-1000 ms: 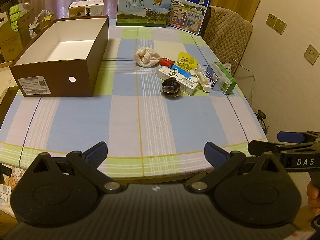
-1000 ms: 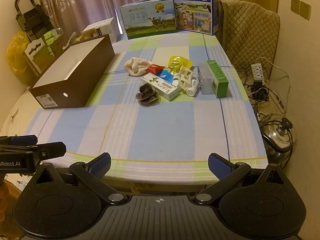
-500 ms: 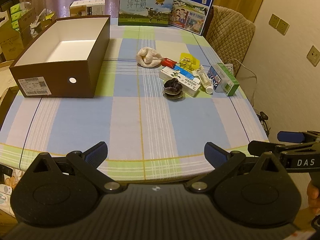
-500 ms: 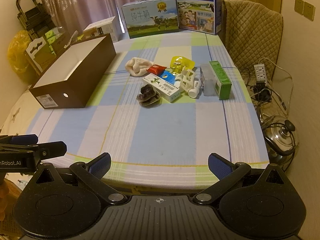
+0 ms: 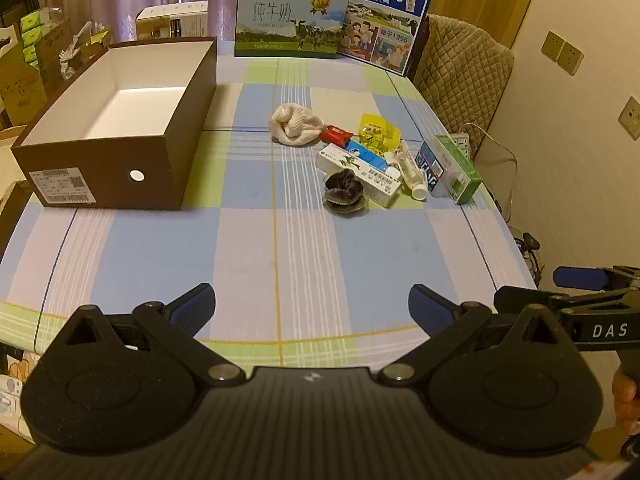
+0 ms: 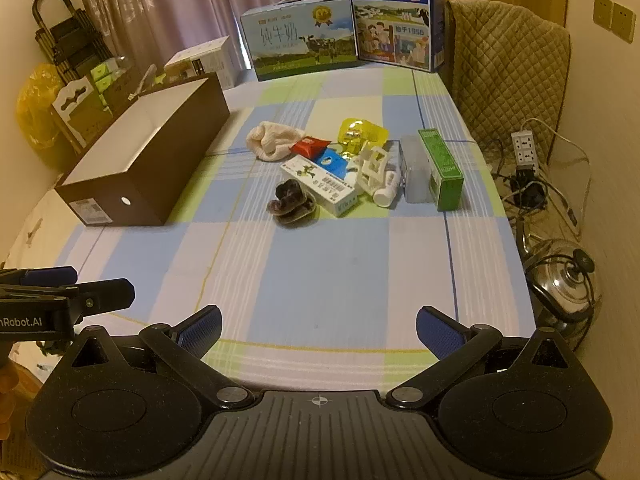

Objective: Organize objects
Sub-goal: 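Move both tools toward the cluster of items on the table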

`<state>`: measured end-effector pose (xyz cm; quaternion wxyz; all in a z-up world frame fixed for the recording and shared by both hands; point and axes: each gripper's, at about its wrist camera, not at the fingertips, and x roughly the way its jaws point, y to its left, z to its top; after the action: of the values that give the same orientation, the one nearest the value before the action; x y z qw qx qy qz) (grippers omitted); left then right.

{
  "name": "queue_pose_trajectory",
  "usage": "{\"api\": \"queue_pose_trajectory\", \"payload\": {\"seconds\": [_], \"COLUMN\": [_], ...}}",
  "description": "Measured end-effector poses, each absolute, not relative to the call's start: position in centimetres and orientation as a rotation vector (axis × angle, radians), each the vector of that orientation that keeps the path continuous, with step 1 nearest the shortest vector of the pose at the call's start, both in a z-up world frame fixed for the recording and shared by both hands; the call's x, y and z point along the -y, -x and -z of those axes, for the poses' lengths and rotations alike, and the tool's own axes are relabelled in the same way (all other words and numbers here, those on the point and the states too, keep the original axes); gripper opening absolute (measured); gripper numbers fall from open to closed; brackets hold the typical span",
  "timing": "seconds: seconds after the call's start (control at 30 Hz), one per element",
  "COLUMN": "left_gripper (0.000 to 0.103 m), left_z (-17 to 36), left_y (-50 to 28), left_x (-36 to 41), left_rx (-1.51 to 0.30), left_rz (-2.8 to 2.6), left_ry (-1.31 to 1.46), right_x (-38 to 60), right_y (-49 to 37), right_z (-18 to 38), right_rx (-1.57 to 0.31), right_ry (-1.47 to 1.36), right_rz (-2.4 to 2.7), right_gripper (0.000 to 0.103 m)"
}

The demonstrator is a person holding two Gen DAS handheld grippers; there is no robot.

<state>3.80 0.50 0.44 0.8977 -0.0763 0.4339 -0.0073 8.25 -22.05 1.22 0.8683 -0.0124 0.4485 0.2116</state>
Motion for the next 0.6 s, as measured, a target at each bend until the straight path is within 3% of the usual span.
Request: {"api": "queue_pose_trajectory", "payload": {"seconds": [0.6], "left_gripper": [0.102], "left_z": [0.2], "left_y": [-8.0], "left_x": [1.0], "left_rx": [-0.912], "left_rz": [0.014], "left_ry": [0.15], "right_x": [23.6], "right_y": [-12.6], "right_z": [-0.2], "right_rx": [-0.956], "right_ry": [0.01], "right_rz": [-0.454], "right_gripper": [0.101]}}
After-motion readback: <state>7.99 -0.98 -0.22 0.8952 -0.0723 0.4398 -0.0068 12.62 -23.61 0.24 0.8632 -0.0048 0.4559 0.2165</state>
